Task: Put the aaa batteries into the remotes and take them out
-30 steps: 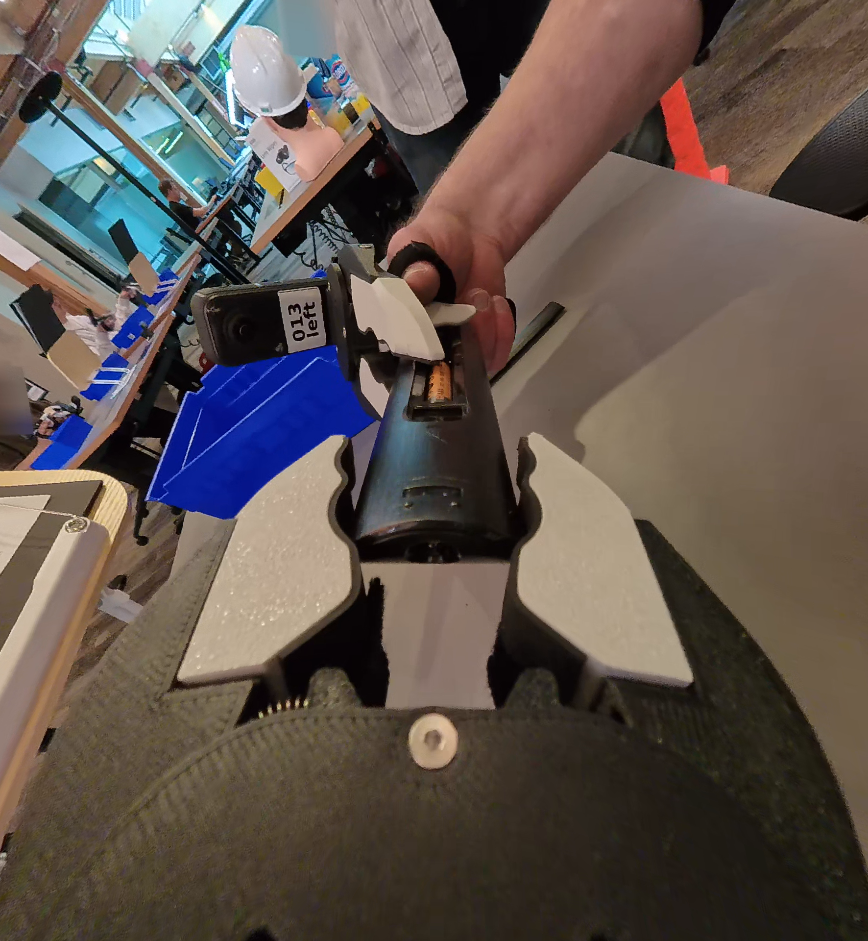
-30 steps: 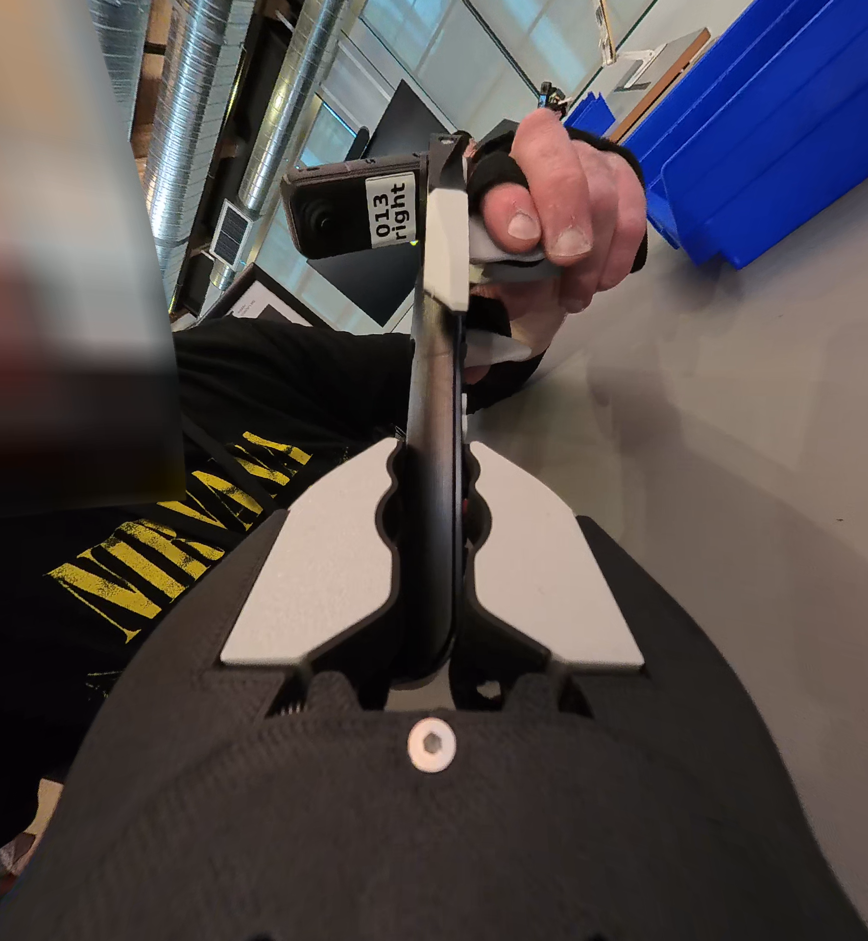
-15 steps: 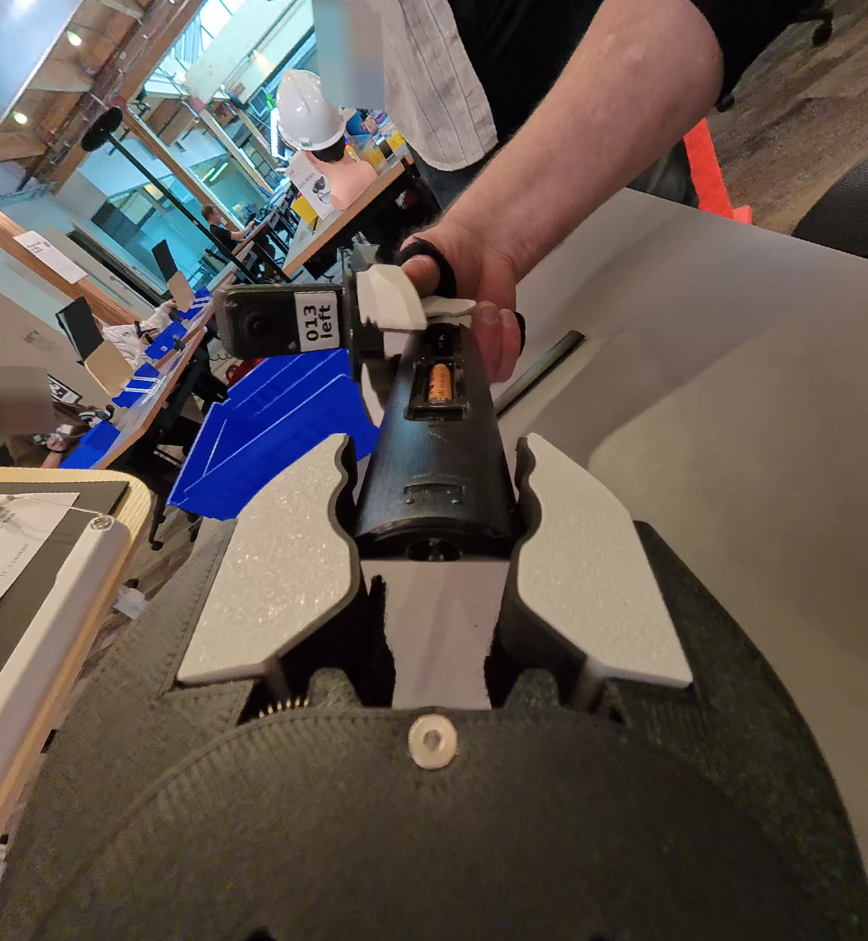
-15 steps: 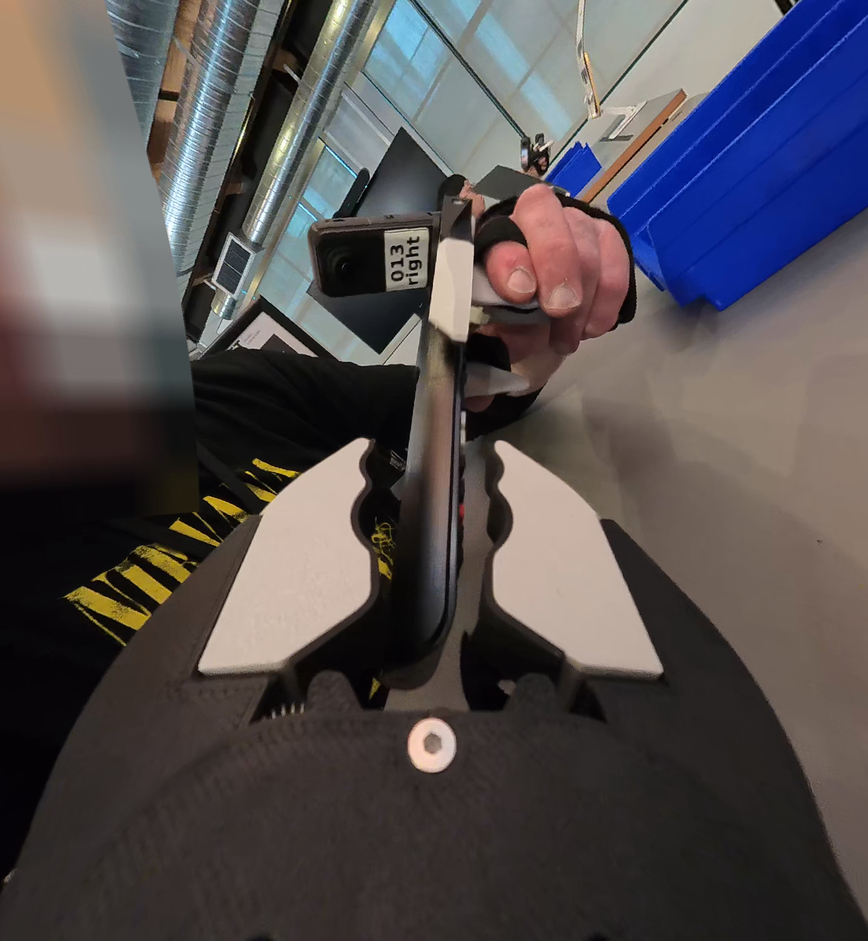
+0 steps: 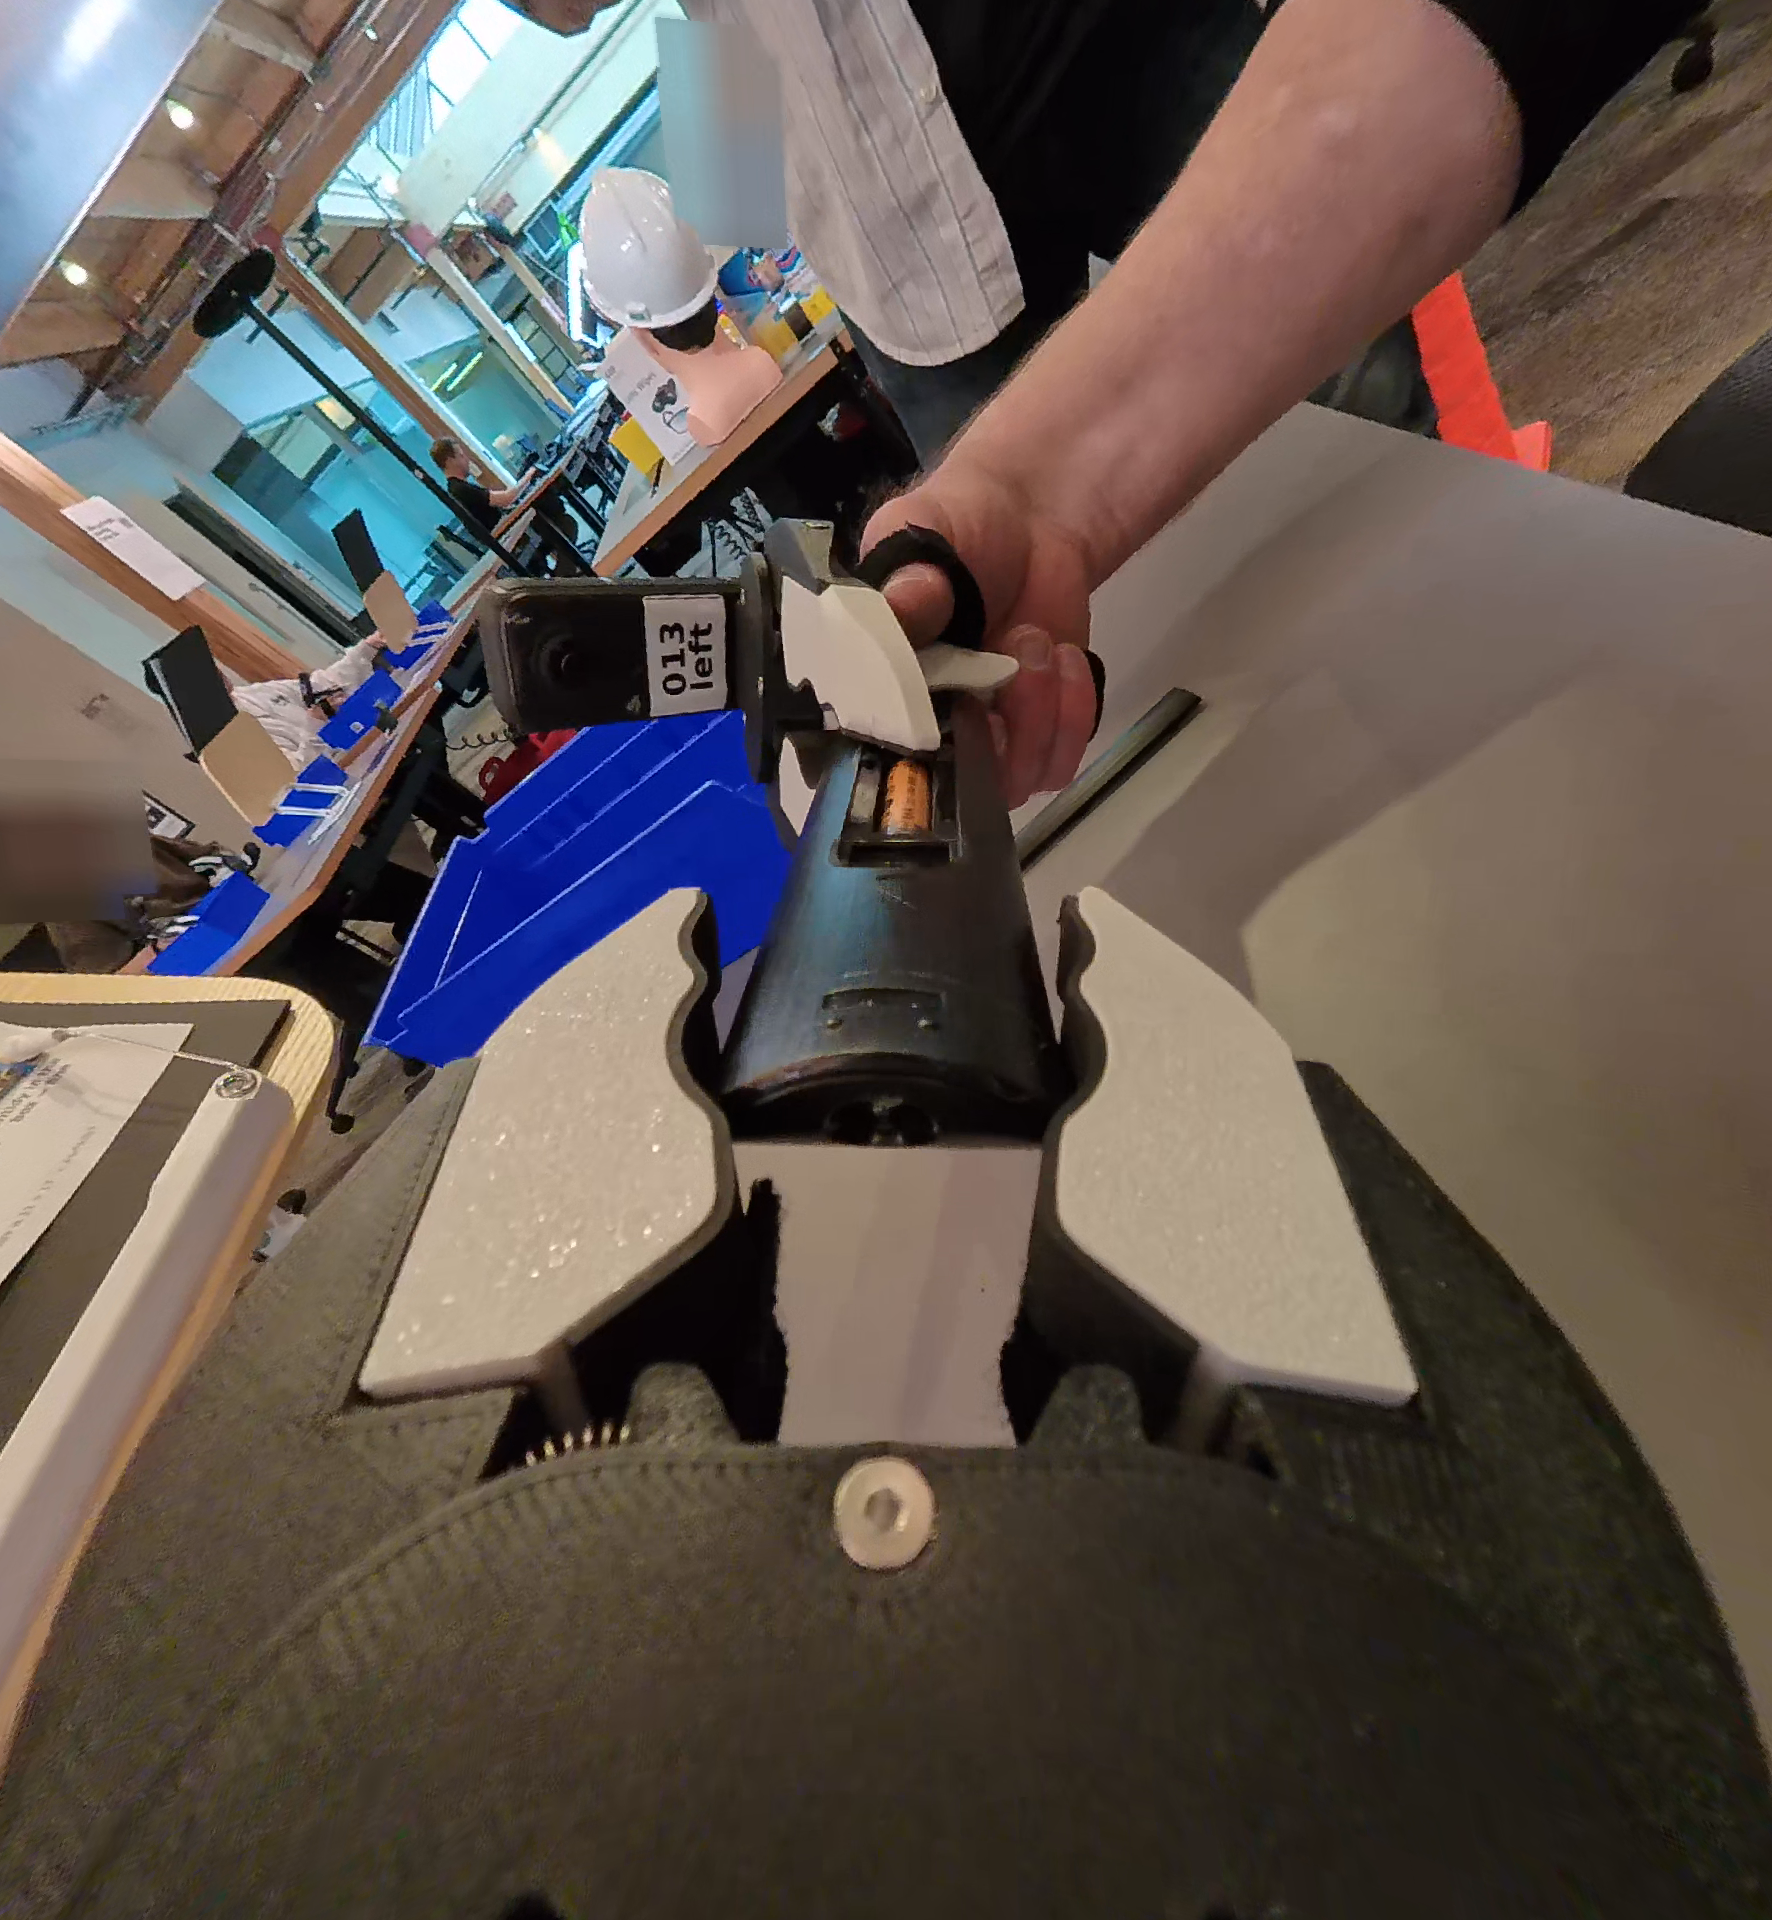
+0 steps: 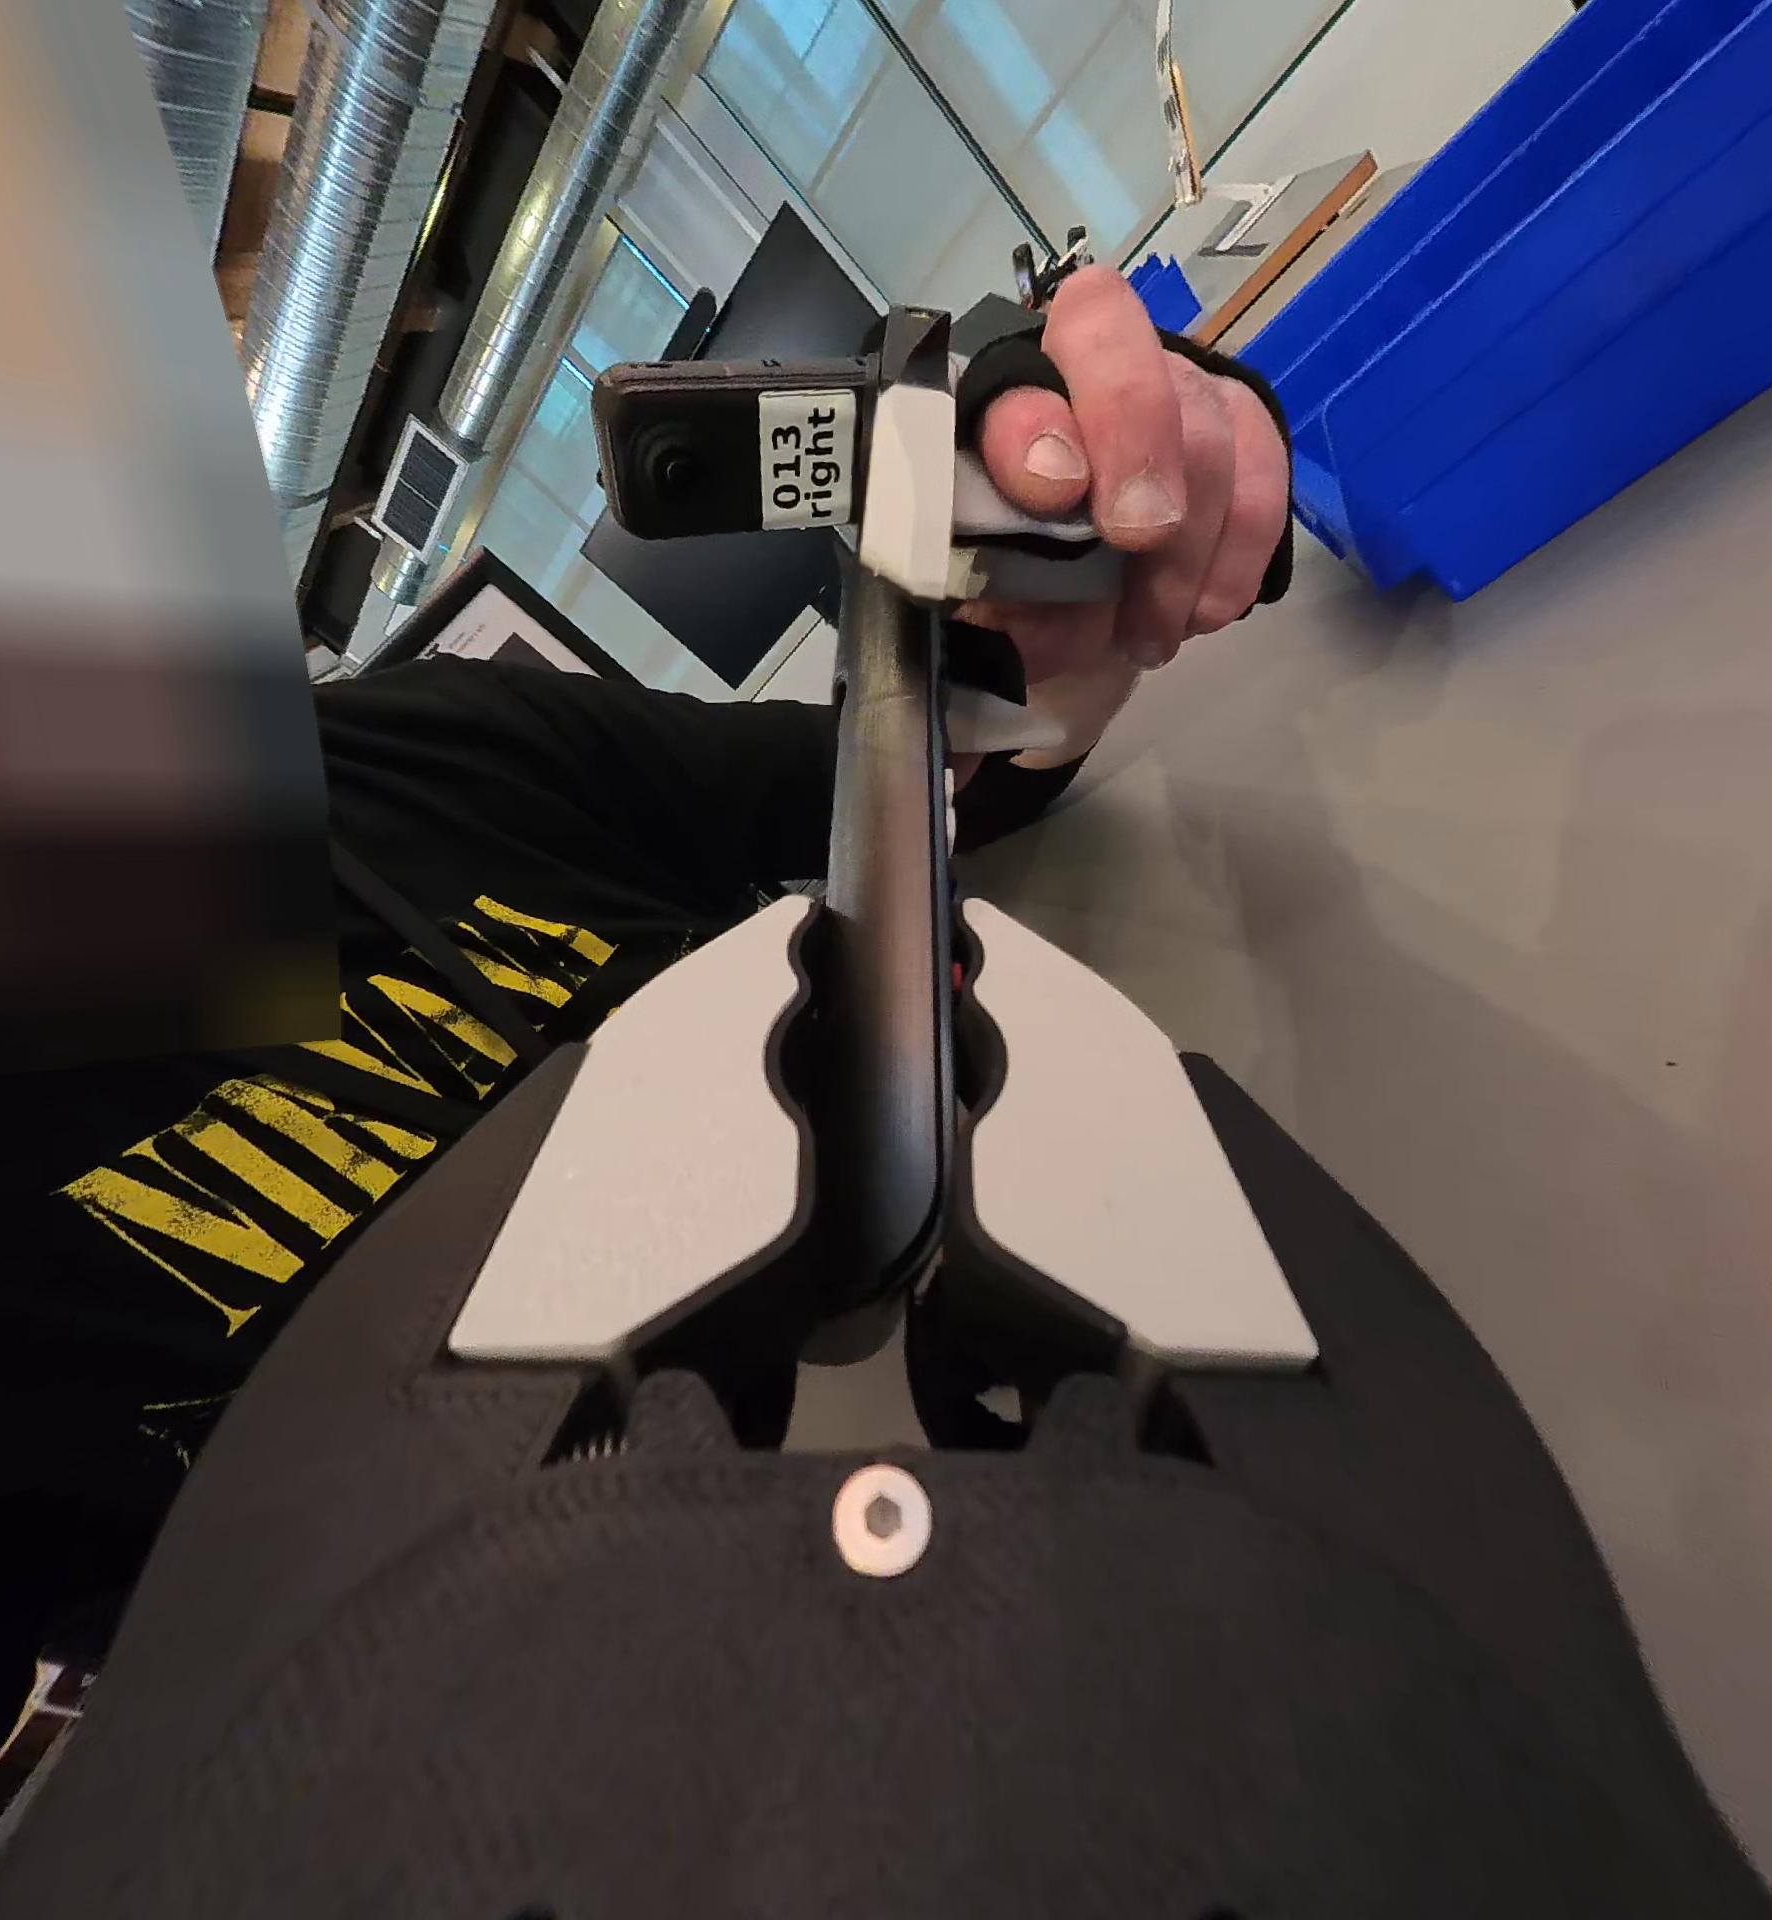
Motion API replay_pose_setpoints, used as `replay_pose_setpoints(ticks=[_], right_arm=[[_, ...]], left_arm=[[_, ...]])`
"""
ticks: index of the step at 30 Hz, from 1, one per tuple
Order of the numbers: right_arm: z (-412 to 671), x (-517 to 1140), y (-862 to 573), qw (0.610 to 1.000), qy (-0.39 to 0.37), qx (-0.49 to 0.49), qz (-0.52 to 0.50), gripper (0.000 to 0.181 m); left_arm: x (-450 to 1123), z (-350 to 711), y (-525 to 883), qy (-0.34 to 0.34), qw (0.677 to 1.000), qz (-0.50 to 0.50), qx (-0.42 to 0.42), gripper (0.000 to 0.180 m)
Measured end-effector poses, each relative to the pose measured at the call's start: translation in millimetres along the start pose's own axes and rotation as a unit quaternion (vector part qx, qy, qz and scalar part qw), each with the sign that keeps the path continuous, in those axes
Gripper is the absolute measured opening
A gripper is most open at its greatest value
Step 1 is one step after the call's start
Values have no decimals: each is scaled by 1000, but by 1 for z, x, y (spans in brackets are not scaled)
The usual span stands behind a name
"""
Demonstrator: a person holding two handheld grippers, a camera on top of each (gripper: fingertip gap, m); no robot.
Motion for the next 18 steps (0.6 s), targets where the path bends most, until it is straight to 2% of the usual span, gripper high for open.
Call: replay_pose_setpoints(ticks=[5,18], right_arm=[[1,-1,3,1000,3,-1,1,21],[0,-1,1,1000,2,3,-20,21]], left_arm=[[-1,-1,1,12,1000,0,2,66],[-1,0,0,8,1000,-1,6,60]])
Point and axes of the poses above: each gripper's, where its closed fingertips meet, x out along the fingers, z out of its top, y = z × x across the jaws, the point moved 4 cm from there along -x, back along the fingers, and after that the axes turned 6 degrees about -x, right-handed, at the moved point
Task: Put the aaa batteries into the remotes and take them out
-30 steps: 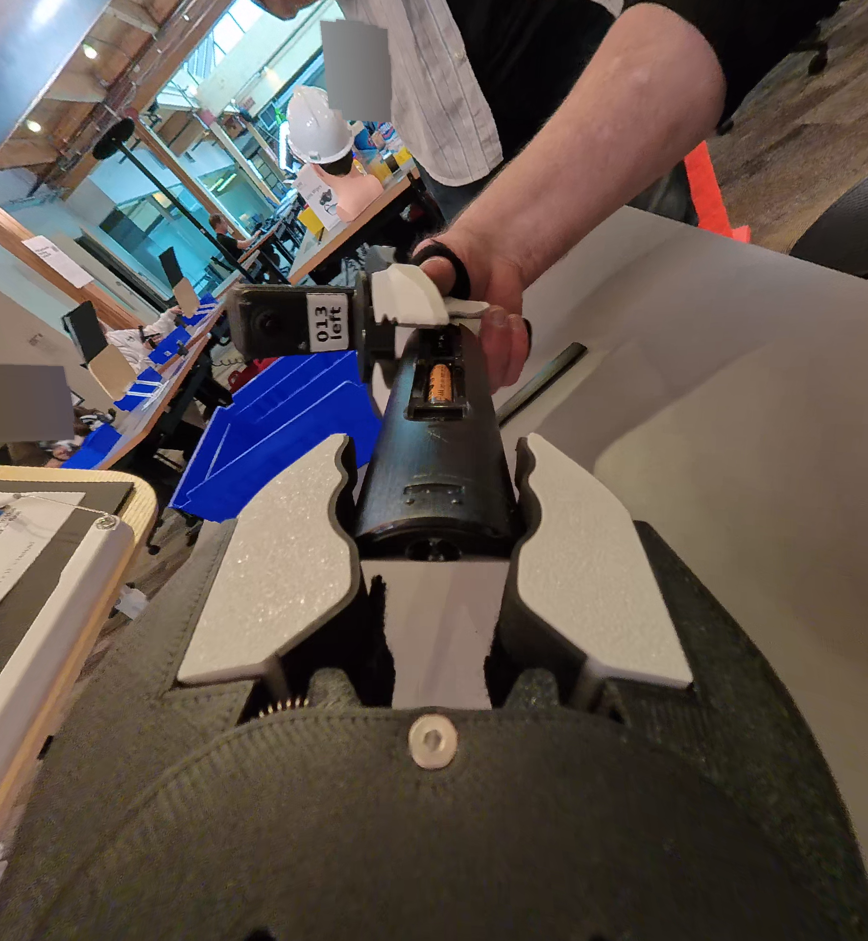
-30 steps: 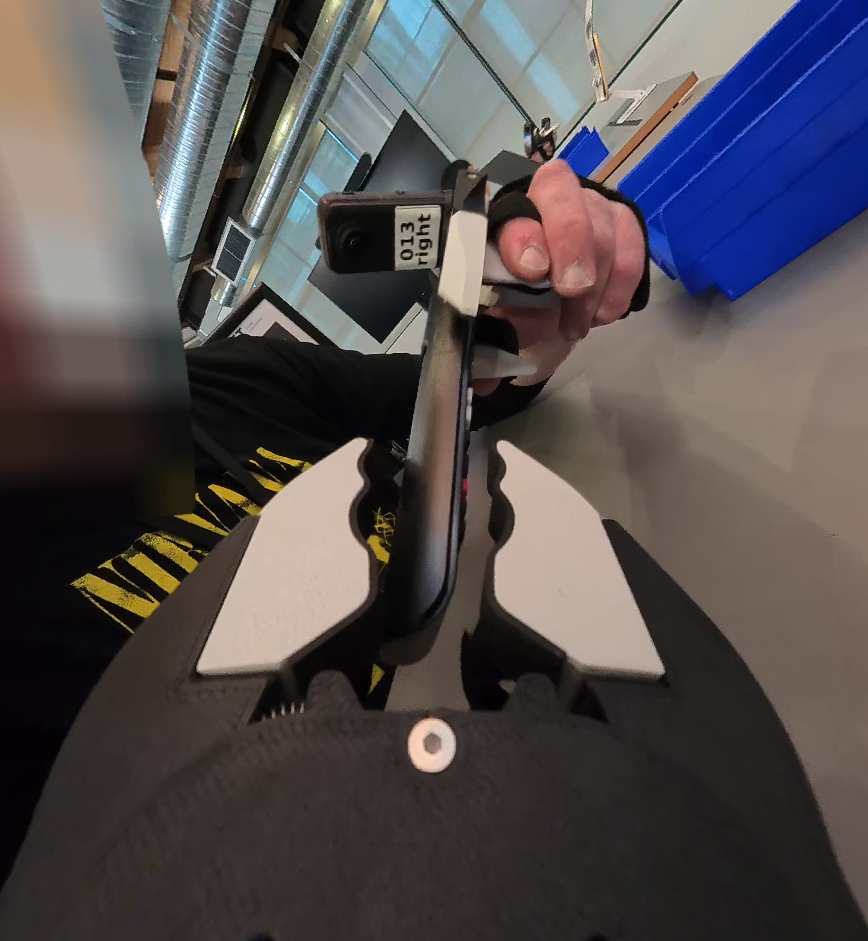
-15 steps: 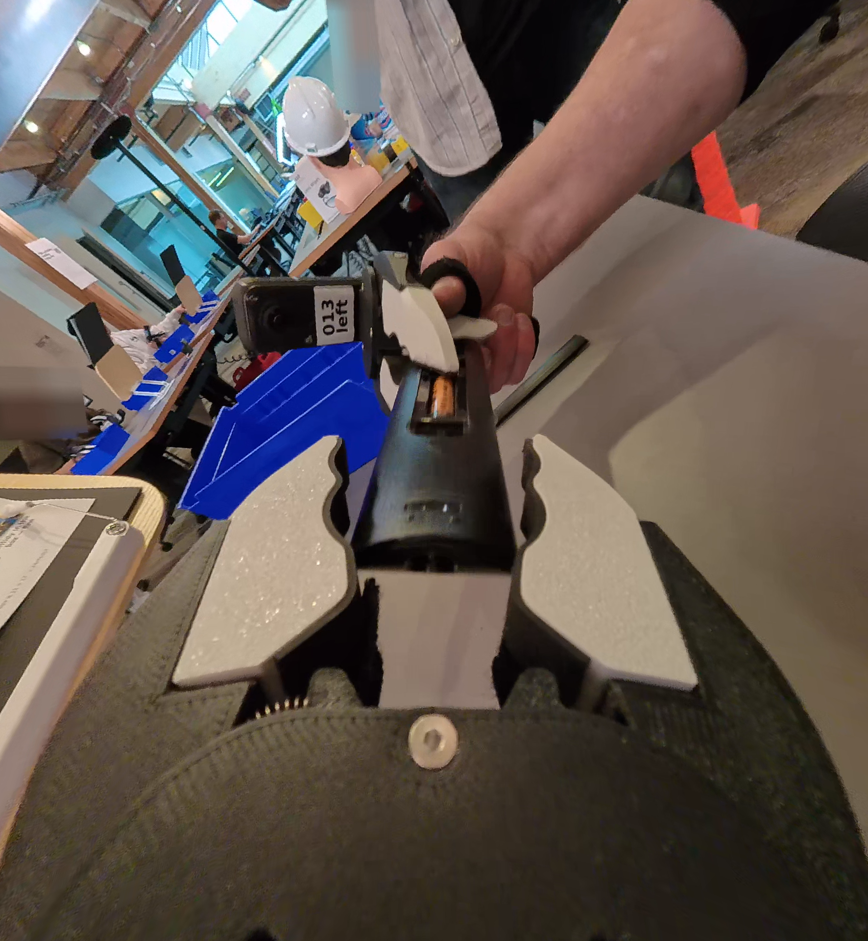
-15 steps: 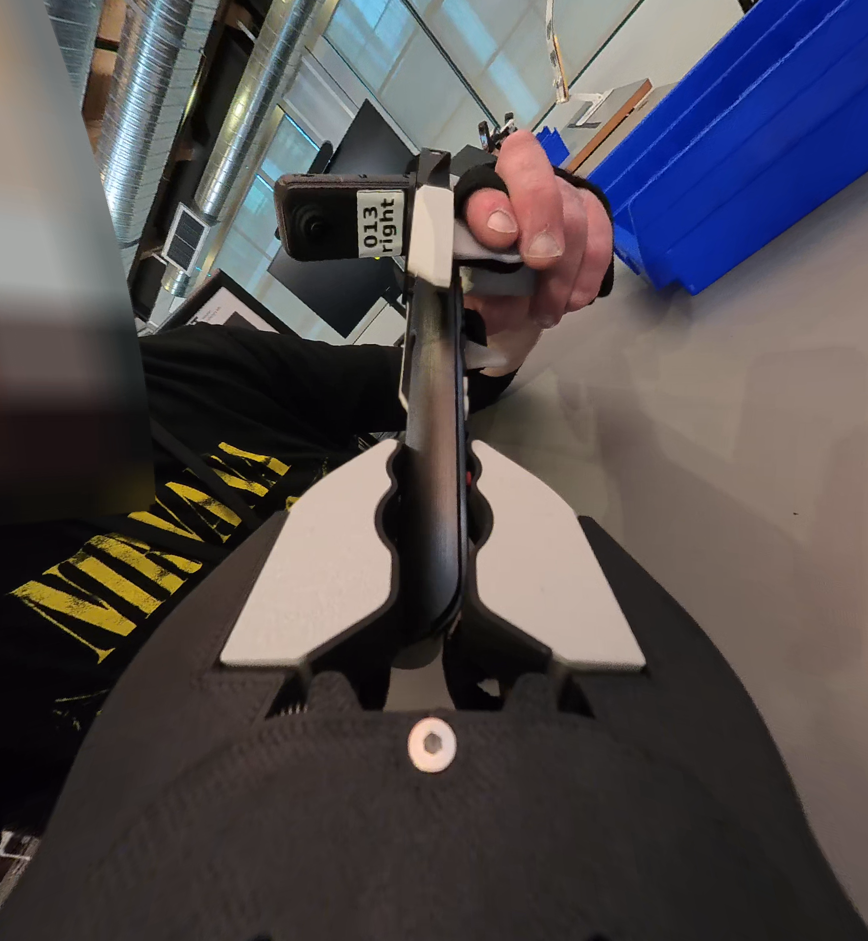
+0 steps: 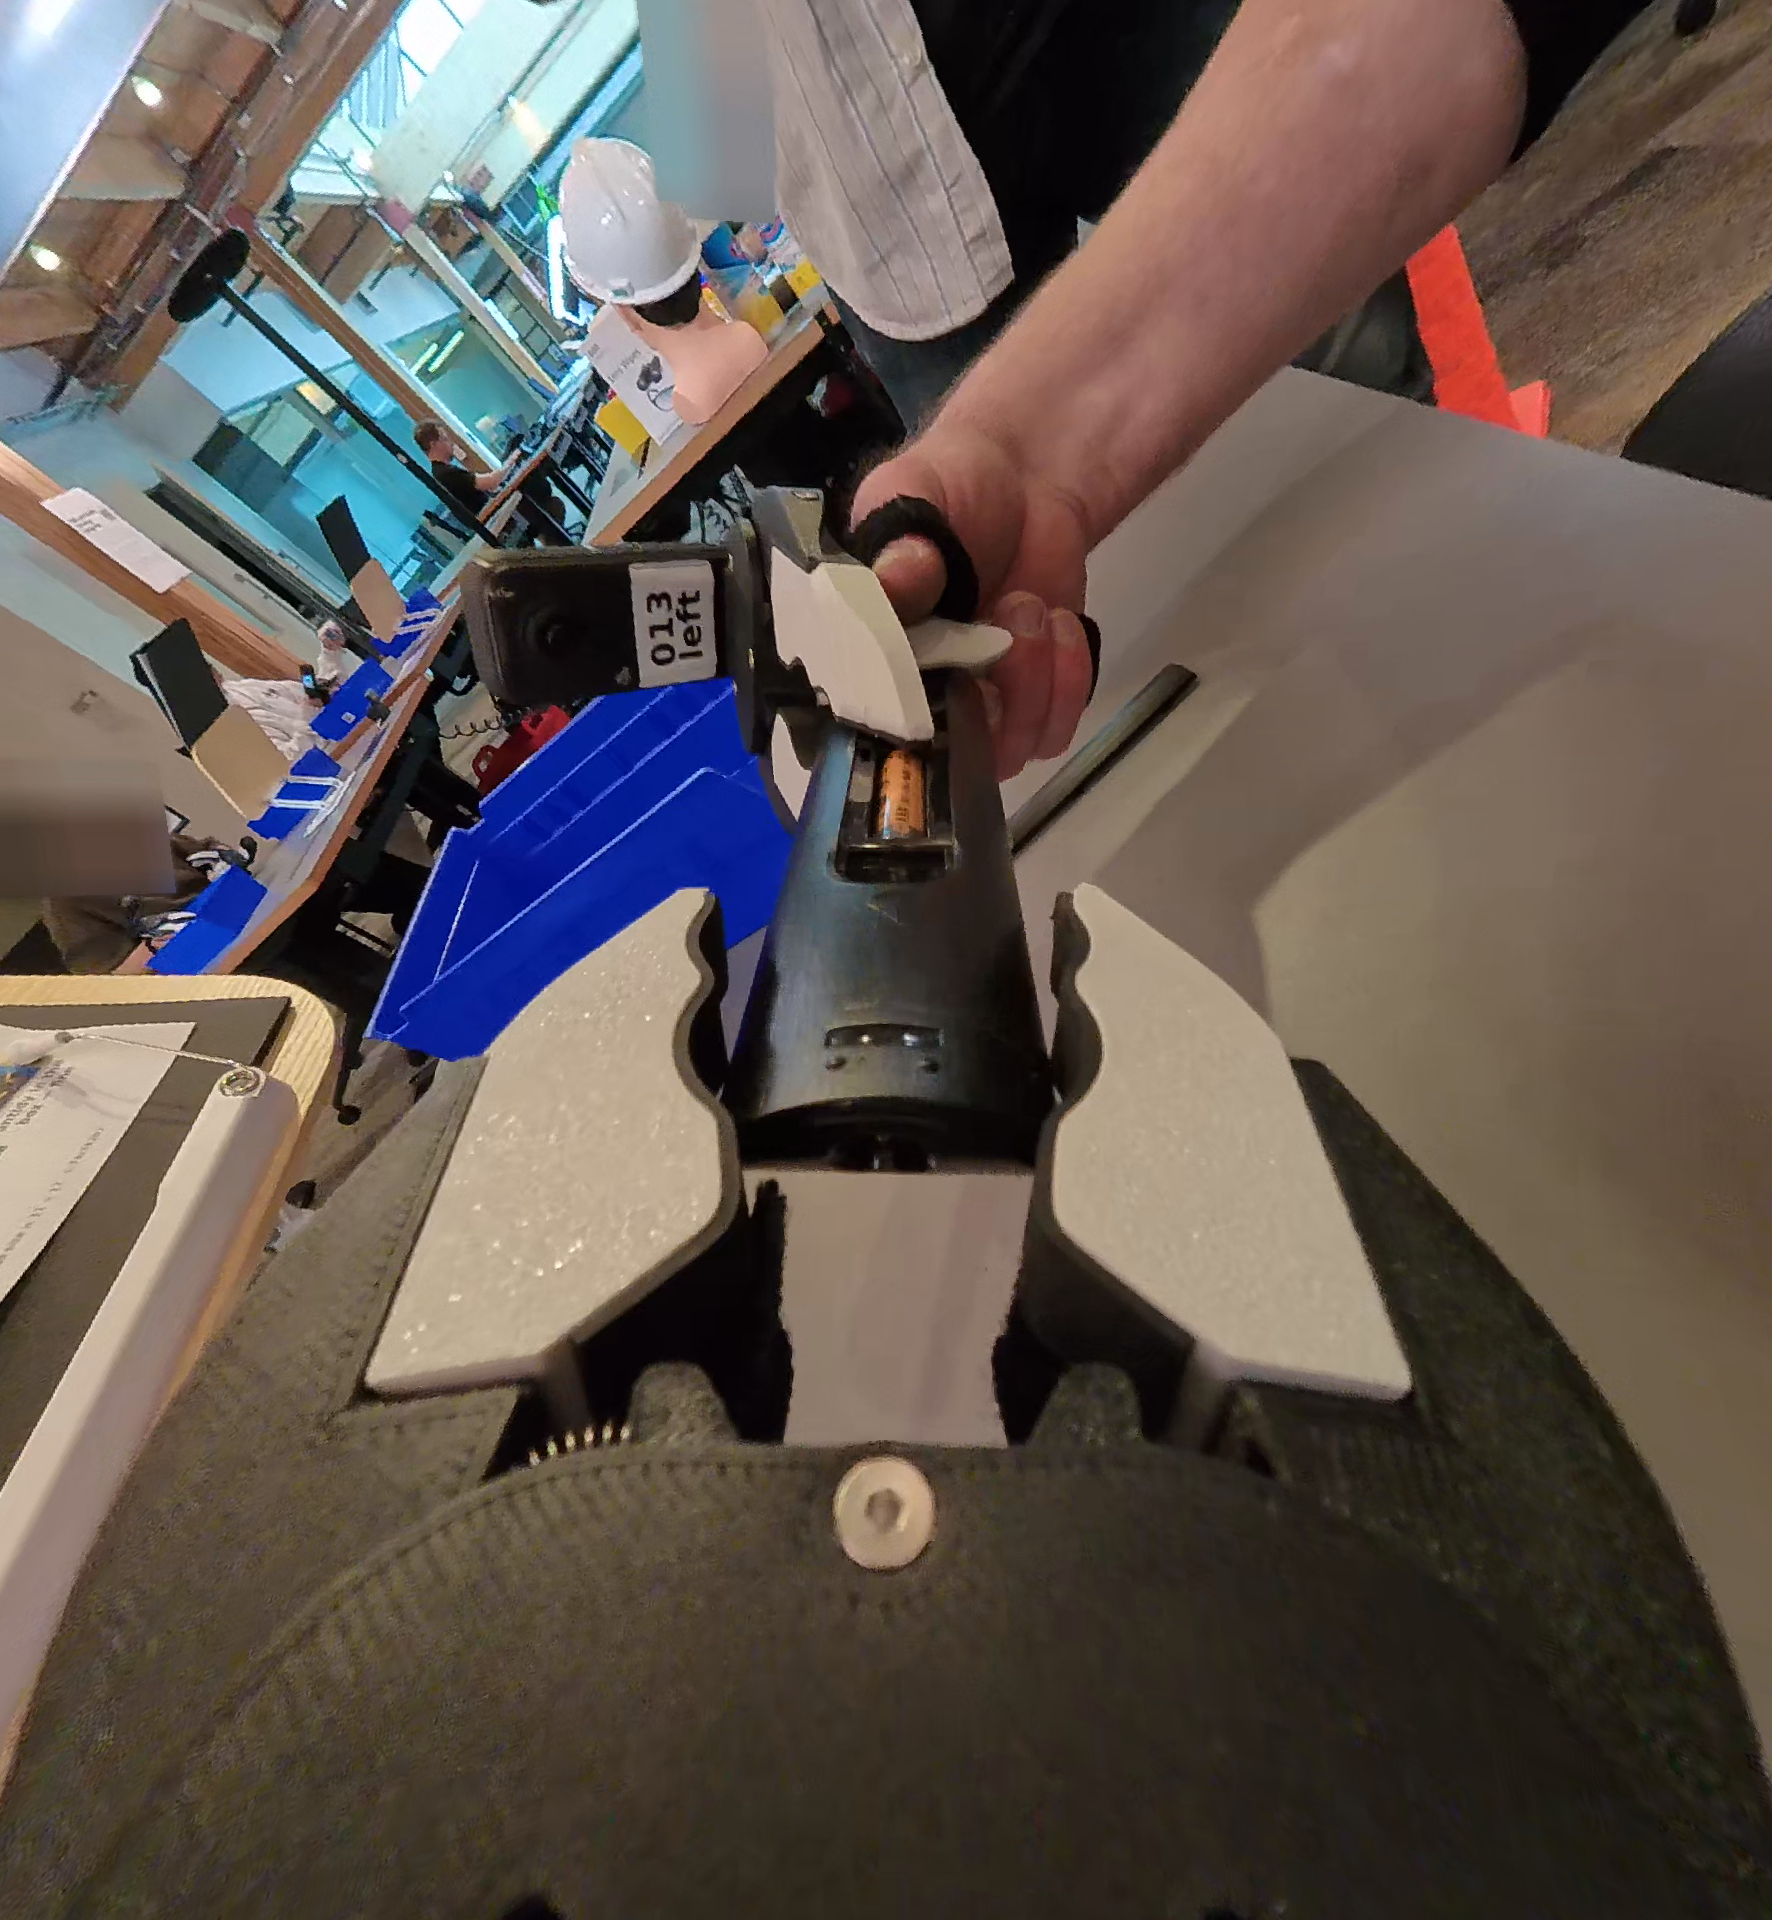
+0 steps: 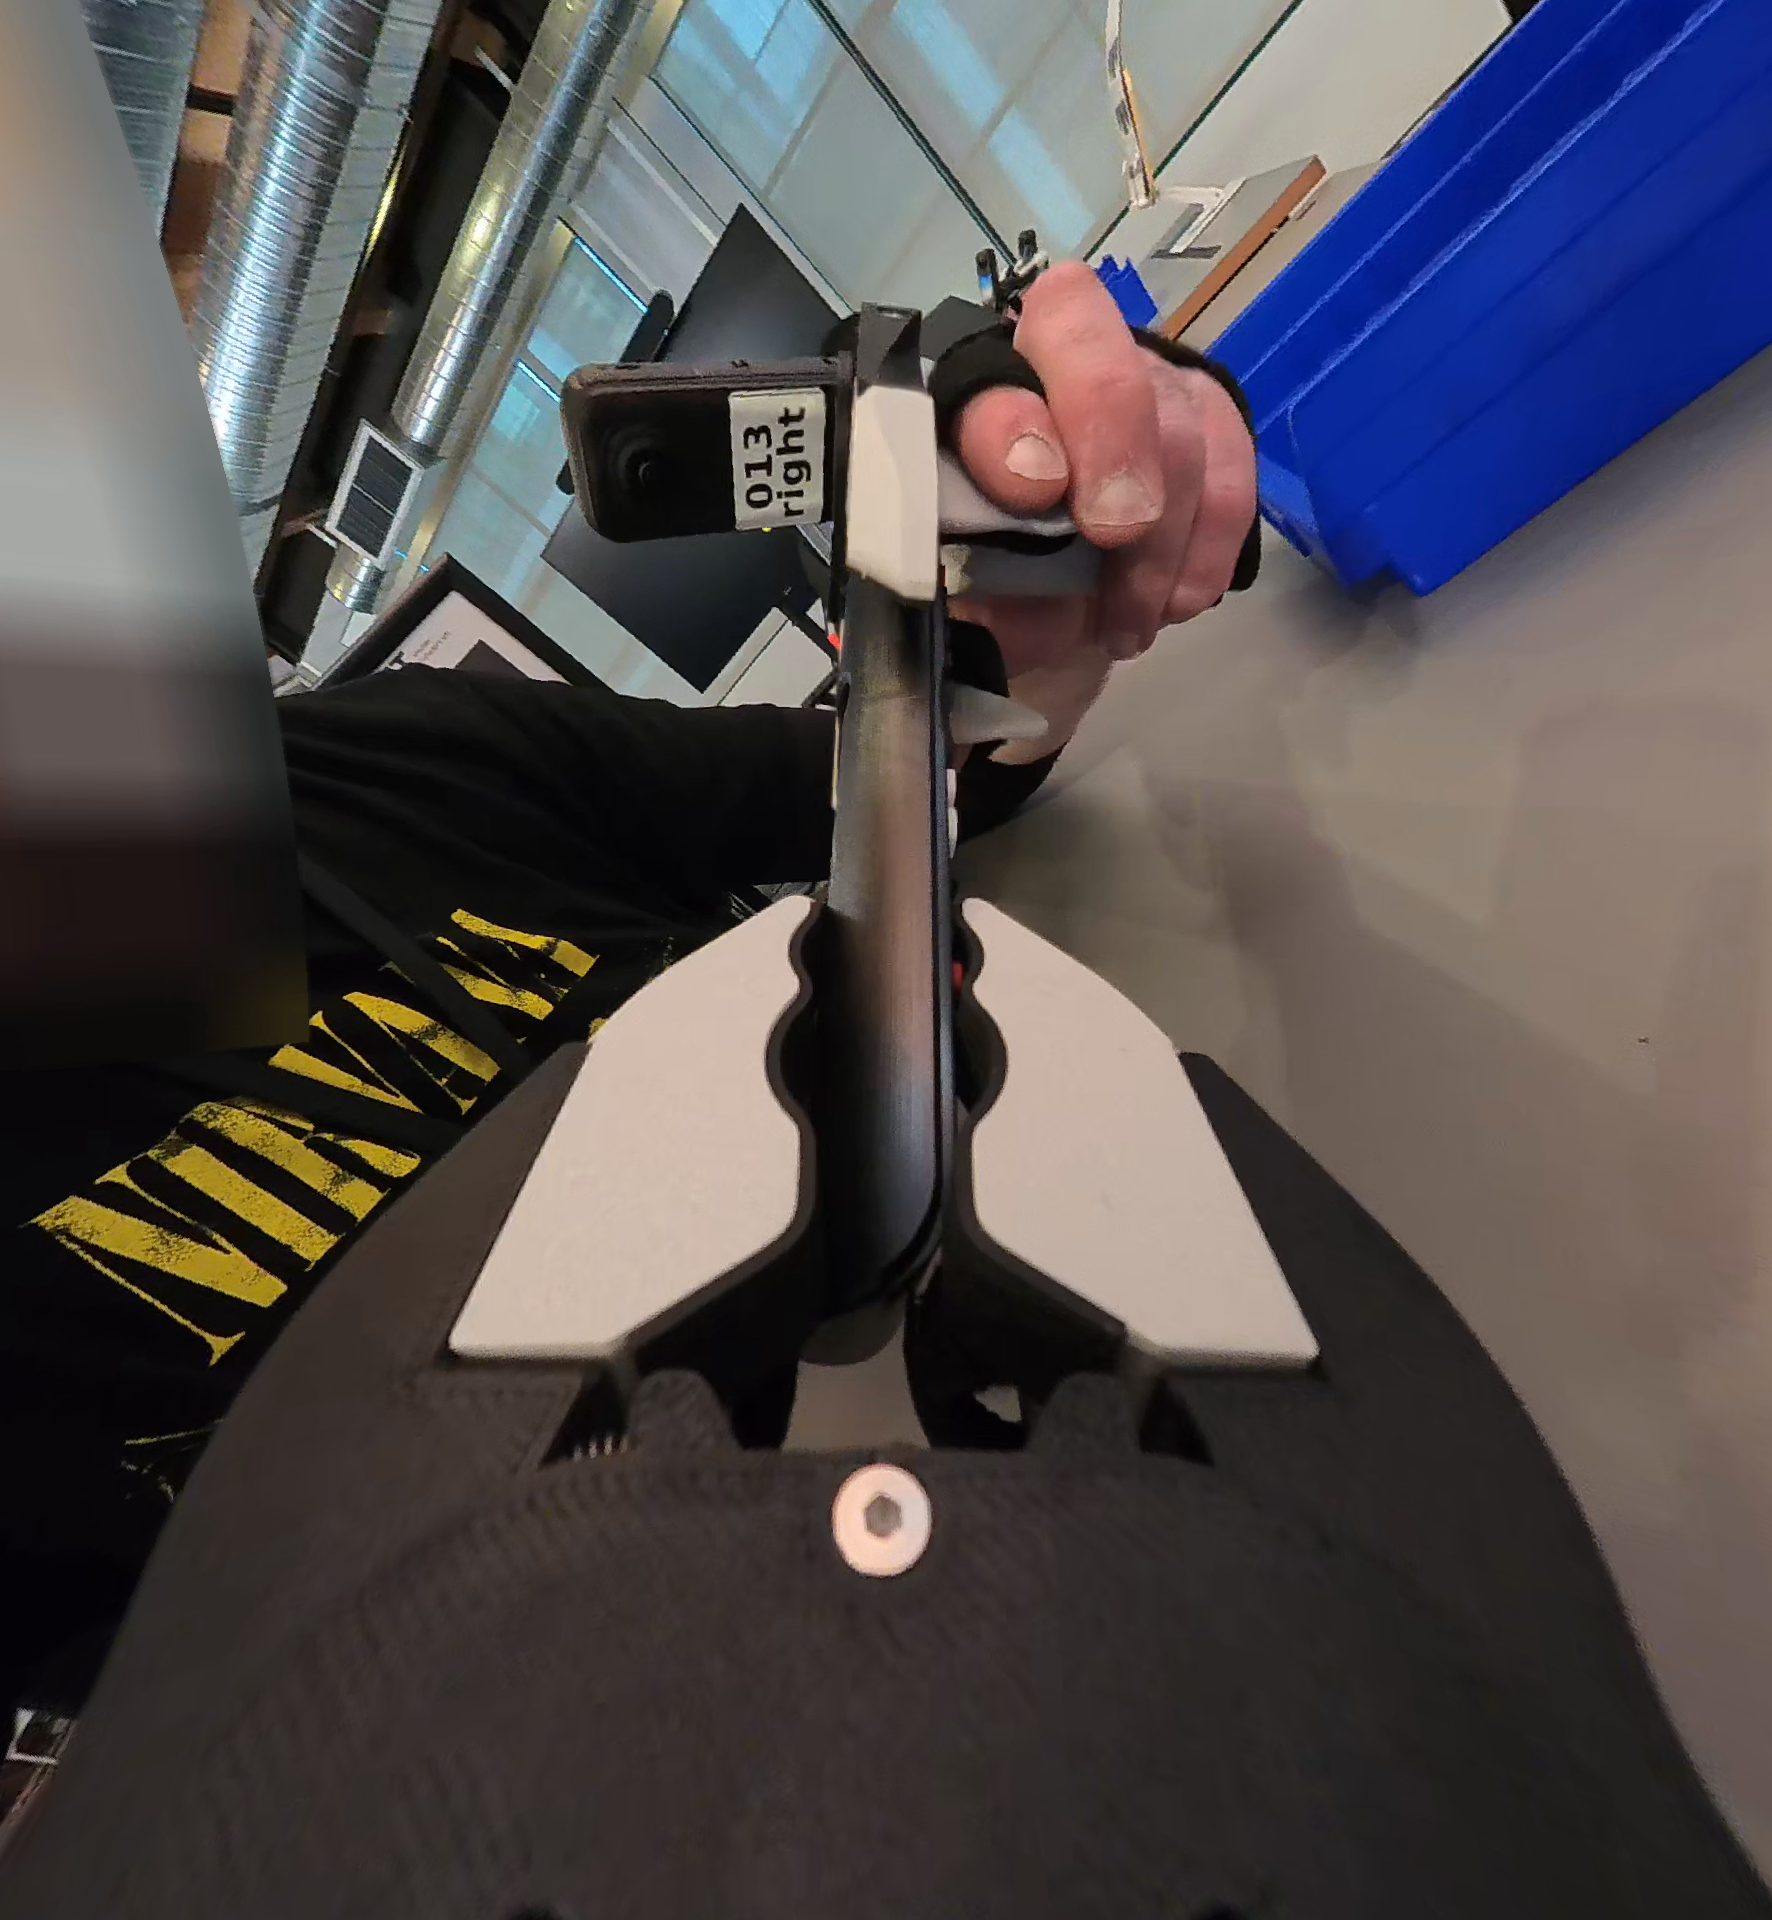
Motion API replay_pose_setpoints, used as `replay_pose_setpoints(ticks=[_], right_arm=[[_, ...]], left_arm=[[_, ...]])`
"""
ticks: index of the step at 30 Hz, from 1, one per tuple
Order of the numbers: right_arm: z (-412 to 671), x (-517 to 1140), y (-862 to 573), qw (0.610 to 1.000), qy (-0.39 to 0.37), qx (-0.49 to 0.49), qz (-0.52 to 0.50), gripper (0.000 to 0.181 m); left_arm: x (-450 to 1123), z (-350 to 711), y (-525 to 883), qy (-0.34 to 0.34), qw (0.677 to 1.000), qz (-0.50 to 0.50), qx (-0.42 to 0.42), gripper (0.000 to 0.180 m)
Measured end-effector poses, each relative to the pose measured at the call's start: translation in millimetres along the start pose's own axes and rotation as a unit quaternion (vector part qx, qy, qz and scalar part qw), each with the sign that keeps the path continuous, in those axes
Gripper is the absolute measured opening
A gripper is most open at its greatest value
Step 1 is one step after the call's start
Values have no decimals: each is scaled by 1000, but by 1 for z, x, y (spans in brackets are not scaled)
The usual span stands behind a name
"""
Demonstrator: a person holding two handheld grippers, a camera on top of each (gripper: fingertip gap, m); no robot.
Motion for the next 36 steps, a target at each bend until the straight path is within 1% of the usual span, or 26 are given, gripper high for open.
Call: replay_pose_setpoints(ticks=[8,11,14,16,26,32,34,36], right_arm=[[2,-3,3,1000,-10,-2,10,21],[3,-2,4,1000,-7,-2,9,21],[2,-3,1,1000,-3,-3,-1,21],[2,-2,1,1000,-4,-1,4,21],[0,-1,1,1000,-5,5,-6,21],[3,-2,1,1000,-18,5,-2,22],[5,-2,1,1000,-30,7,2,27],[8,-4,0,999,-43,9,-3,36]], left_arm=[[0,-3,4,9,1000,14,2,63],[-1,-1,4,-4,1000,10,-10,62],[0,-4,4,6,1000,13,-1,62],[0,-3,3,1,1000,6,-8,62],[0,-7,2,20,1000,-2,-8,61],[1,-4,2,11,1000,3,-13,61],[0,-3,2,7,1000,4,-14,61],[0,-1,3,0,1000,4,-21,61]])
Point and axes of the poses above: each gripper's, where its closed fingertips meet, x out along the fingers, z out of its top, y = z × x across the jaws, the point moved 4 cm from there along -x, back along the fingers, and after that the axes turned 6 degrees about -x, right-handed, at the moved point
